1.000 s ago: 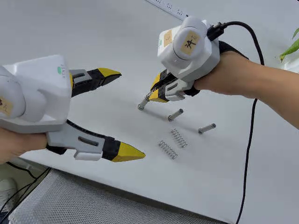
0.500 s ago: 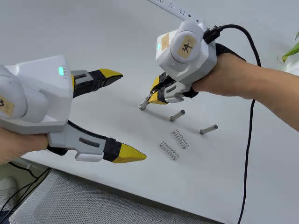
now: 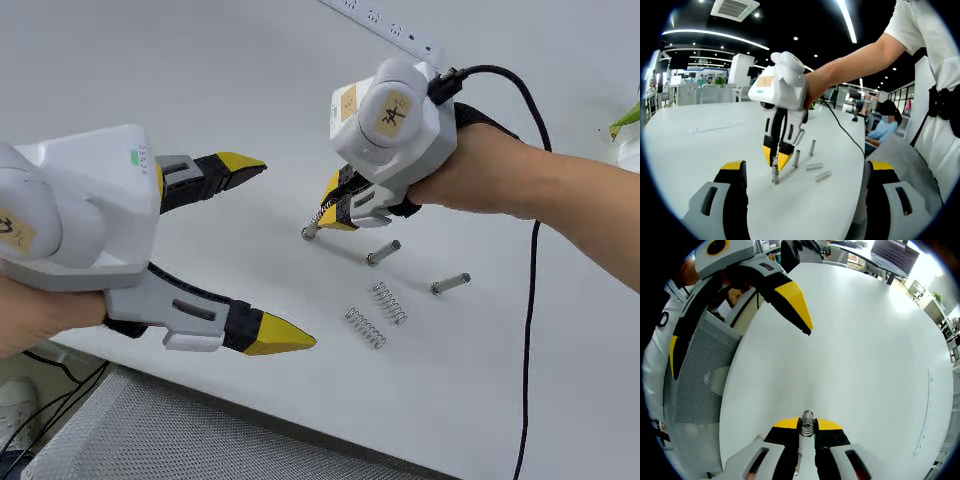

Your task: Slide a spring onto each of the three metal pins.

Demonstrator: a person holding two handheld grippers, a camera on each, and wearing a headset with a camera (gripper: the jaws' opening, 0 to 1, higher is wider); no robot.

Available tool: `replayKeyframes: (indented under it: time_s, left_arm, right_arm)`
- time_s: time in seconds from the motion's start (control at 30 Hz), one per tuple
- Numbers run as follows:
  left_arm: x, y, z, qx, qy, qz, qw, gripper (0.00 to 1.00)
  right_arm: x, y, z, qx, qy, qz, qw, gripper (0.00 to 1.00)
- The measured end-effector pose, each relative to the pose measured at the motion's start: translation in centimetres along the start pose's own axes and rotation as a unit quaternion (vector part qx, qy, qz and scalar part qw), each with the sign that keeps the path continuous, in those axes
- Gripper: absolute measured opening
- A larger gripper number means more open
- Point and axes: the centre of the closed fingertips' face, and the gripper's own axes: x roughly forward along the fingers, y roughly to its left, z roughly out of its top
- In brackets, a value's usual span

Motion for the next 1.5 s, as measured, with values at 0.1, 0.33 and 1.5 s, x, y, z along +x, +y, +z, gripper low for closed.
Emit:
replayKeyframes:
  time_s: [0.1,0.33,1.5]
  left_arm:
    - [0.0,0.0,0.0,-0.001,-0.001,0.000,1.0000,0.99]
    - [0.0,0.2,0.0,-0.004,-0.002,0.003,1.0000,0.99]
    - [0.1,0.6,-0.2,-0.013,-0.003,0.004,0.9999,0.99]
  right_arm:
    - [0.3,0.0,-0.2,-0.004,0.004,0.001,1.0000,0.07]
    - [1.2,-0.2,-0.5,-0.006,0.007,0.001,1.0000,0.07]
    - [2.5,0.0,-0.7,-0.001,0.005,0.007,1.0000,0.08]
